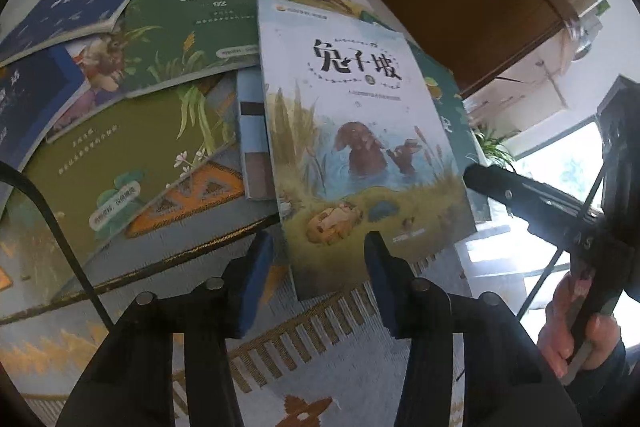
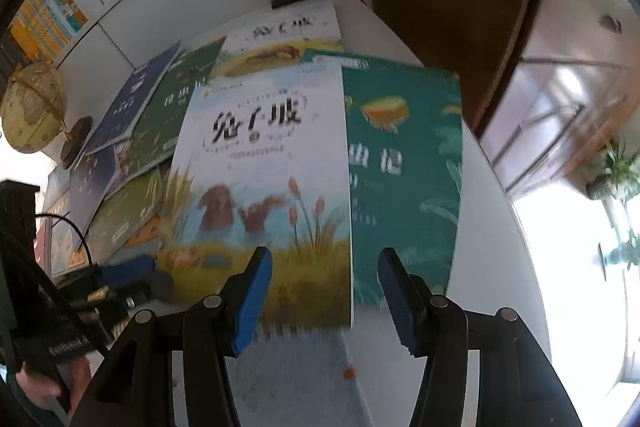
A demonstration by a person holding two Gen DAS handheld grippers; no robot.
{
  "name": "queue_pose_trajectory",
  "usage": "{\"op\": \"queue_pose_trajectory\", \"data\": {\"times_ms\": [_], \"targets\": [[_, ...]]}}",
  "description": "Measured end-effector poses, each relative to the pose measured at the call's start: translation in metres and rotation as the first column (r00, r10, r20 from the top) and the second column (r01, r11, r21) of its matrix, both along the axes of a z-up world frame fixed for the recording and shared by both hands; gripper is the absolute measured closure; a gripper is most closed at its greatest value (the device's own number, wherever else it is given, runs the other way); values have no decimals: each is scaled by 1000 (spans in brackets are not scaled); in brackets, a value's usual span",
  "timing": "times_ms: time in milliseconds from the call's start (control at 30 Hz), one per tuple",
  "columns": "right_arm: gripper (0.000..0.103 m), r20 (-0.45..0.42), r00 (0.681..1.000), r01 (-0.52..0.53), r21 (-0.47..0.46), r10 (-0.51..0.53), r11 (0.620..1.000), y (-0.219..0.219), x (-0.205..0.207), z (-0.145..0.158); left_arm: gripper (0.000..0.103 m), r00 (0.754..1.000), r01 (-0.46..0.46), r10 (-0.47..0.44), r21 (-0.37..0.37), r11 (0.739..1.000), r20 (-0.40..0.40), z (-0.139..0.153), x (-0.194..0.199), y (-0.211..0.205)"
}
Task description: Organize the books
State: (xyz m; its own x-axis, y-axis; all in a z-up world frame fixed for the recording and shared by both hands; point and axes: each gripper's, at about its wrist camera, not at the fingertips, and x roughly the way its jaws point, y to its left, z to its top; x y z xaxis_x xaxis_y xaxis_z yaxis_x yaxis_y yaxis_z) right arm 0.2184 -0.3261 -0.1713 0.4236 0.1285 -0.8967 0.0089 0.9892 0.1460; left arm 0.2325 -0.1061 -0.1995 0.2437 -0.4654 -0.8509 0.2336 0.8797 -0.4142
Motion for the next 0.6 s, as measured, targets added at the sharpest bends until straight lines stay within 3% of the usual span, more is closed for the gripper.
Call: {"op": "queue_pose_trajectory", "data": {"times_ms": [200,333,400,500,600], "targets": [[52,31,999,-15,-24,16,1000,-4,13,-9,59,999,-52,52,13,999,-13,-6,0,-5],[57,1,1000,-12,-33,12,999,-9,19,-21,59,998,-65,65,24,998,-7,-6,2,-12],[60,-19,1000,-20,16,20,1000,-11,18,-27,59,998,-59,59,26,998,-3,-6,2,-15],[61,-23,999,-30,91,32,995,-10,14,-31,60,998,-58,58,-26,998,-21,-4,2,-17],[60,-14,999,-35,64,36,997,-4,11,-31,60,998,-47,50,-106,993,26,18,-5,-13]]}}
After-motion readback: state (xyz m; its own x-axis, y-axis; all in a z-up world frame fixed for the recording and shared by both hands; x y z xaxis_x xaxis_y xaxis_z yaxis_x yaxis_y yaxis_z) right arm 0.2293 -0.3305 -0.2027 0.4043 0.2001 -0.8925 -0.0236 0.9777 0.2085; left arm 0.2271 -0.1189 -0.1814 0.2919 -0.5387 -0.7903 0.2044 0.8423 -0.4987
